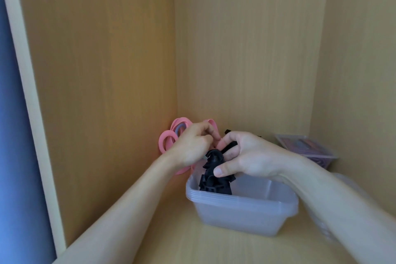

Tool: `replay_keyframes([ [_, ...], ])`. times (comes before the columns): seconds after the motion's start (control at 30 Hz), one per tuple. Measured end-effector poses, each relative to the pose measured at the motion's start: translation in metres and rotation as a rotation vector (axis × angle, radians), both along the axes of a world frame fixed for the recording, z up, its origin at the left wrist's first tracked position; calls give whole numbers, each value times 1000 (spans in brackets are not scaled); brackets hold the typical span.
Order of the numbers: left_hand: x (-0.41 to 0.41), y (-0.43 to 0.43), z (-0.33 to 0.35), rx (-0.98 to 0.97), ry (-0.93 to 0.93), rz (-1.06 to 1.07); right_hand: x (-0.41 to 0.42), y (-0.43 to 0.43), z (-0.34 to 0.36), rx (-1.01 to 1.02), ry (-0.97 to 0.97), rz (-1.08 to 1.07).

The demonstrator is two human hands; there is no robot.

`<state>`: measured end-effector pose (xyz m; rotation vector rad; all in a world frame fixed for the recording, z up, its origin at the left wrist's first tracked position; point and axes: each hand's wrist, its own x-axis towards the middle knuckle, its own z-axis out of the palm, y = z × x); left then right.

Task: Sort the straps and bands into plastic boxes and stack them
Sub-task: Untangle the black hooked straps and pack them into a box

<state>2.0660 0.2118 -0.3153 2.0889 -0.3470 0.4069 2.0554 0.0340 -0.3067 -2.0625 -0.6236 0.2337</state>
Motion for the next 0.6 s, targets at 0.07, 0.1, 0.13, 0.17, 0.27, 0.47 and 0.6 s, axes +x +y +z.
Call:
replay_keyframes([
  [0.07,1,-1,-2,39,17,-3,-2,2,-1,0,-15,-16],
  [0.1,1,-1,-3,56,25,-6,-3,2,-1,-5,-25,-20],
  [0.13,2,-2,-4,72,30,-9,-5,3,-1,-11,-34,-23],
  [0.17,2,-2,-6,85,32,-11,-7,4,-2,-20,-44,-24],
  [0.27,5,-4,-10,91,37,-9,-12,7,-2,-72,-102,-49],
  [0.47,11,-6,-17,-39,70,-28,-16,10,-5,-100,-155,-82],
  [0.6,13,-6,-17,-52,124,-13,-14,12,-10,-181,-218,-84],
])
